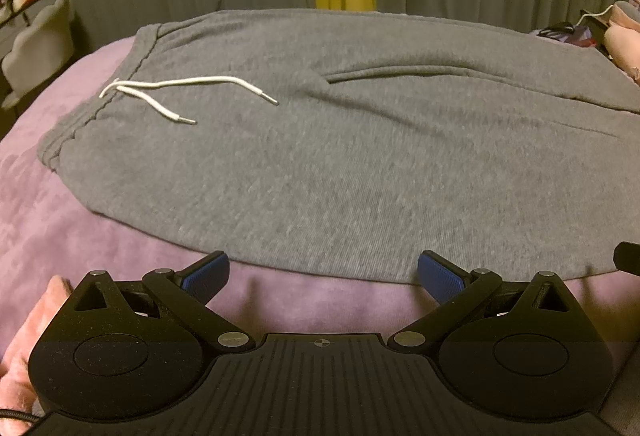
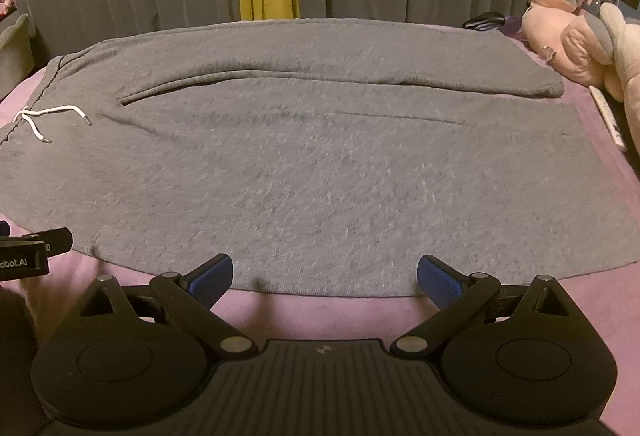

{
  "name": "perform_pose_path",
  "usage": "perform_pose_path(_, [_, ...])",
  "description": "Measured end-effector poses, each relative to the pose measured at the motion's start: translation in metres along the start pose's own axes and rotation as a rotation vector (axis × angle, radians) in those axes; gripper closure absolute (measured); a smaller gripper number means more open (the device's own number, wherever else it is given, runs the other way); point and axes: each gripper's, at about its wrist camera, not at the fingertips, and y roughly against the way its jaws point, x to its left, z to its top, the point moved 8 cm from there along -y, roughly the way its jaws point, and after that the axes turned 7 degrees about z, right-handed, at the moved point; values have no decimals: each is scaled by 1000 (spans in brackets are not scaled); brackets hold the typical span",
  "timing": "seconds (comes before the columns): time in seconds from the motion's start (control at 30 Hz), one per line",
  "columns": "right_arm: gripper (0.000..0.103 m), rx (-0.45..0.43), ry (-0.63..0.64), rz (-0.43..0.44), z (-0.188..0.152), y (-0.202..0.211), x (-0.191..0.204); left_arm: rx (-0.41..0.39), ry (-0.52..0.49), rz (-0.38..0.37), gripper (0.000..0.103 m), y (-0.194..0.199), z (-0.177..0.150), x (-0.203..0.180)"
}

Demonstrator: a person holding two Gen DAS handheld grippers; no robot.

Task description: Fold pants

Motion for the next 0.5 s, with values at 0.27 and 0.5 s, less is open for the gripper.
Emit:
perform_pose_path(0.27, [4,37,-22,22,0,-4,-3,3,-2,-3,0,0,0,0])
perform_pose_path(0.5, [4,35,-121,47,24,-31,-19,-39,128,8,0,0,24,26])
